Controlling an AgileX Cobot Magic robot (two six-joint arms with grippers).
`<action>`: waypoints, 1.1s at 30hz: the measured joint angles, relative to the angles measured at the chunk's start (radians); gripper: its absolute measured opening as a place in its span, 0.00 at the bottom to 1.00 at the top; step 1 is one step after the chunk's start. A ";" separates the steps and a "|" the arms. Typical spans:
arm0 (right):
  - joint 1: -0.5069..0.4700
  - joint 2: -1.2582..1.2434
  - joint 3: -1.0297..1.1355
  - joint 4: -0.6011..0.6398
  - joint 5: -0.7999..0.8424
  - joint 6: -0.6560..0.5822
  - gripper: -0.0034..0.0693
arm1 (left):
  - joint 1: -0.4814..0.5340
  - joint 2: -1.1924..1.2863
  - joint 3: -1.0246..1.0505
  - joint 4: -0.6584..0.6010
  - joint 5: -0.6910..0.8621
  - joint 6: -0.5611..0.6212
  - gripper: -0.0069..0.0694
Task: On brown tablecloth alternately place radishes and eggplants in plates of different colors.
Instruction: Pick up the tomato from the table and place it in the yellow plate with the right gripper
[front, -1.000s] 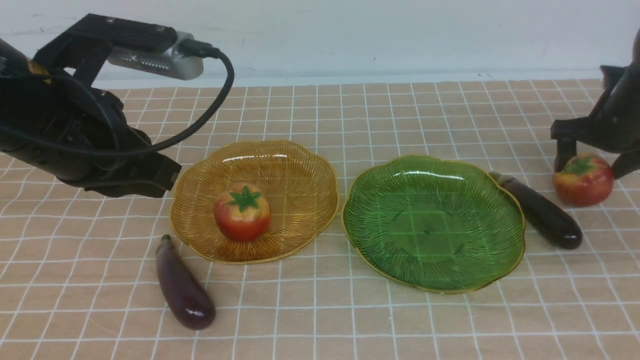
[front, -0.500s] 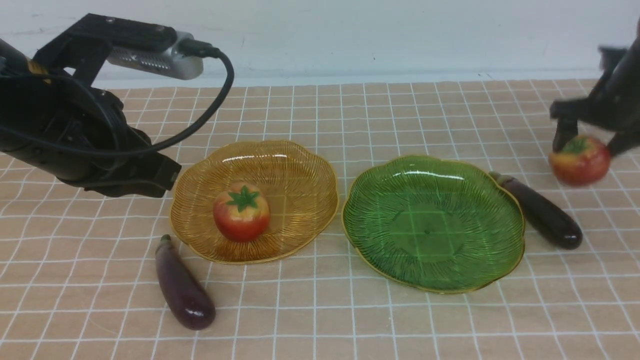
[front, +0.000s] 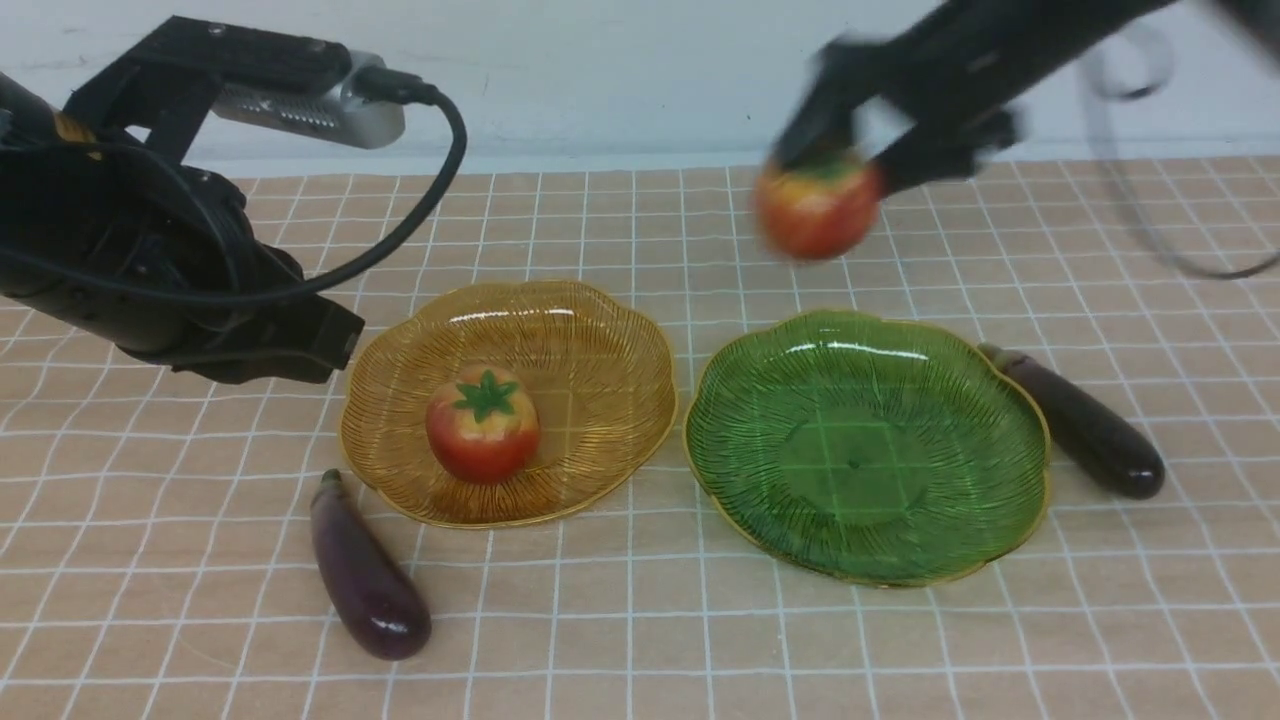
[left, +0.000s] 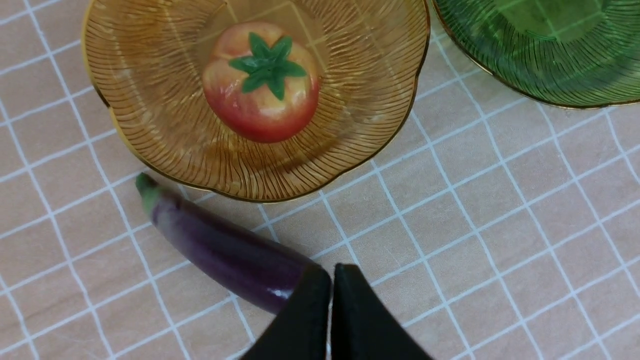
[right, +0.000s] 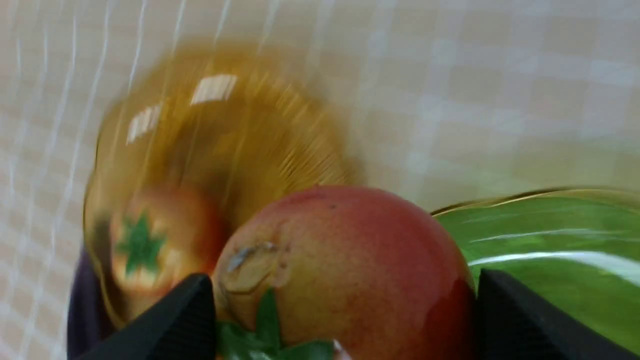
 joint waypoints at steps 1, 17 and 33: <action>0.069 0.031 0.000 -0.014 0.000 -0.002 0.88 | 0.000 0.000 0.000 0.000 0.001 0.000 0.09; 0.291 0.201 -0.010 -0.149 -0.158 0.060 0.98 | 0.000 0.000 0.000 0.007 0.081 0.000 0.09; 0.212 -0.143 -0.017 -0.537 0.009 0.080 0.21 | 0.000 0.000 0.000 0.007 0.143 0.000 0.09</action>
